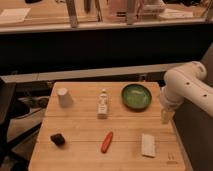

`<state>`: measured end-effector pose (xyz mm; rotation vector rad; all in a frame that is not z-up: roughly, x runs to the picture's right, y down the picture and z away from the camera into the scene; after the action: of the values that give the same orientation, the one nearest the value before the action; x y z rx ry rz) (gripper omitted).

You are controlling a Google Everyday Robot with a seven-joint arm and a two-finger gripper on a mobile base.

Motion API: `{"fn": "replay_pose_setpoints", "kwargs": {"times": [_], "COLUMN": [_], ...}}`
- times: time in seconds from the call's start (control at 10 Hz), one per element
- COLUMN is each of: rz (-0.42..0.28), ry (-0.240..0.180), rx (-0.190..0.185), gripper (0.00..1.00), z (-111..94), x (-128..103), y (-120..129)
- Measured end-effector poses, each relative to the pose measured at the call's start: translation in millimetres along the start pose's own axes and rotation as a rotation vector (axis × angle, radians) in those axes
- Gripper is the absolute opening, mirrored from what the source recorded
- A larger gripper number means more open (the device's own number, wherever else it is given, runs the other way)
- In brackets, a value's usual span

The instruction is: Place the ceramic cup over the eraser

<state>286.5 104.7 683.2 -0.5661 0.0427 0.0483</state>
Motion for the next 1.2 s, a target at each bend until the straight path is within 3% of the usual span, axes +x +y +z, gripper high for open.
{"fn": "replay_pose_setpoints", "kwargs": {"times": [0.9,1.2], "rz": [-0.008,-0.069], "ry": [0.005,0.022], "rx": [0.003,0.034], "gripper": [0.80,0.80], "z": [1,0], "x": [-1,-43], "y": [0,-15]}}
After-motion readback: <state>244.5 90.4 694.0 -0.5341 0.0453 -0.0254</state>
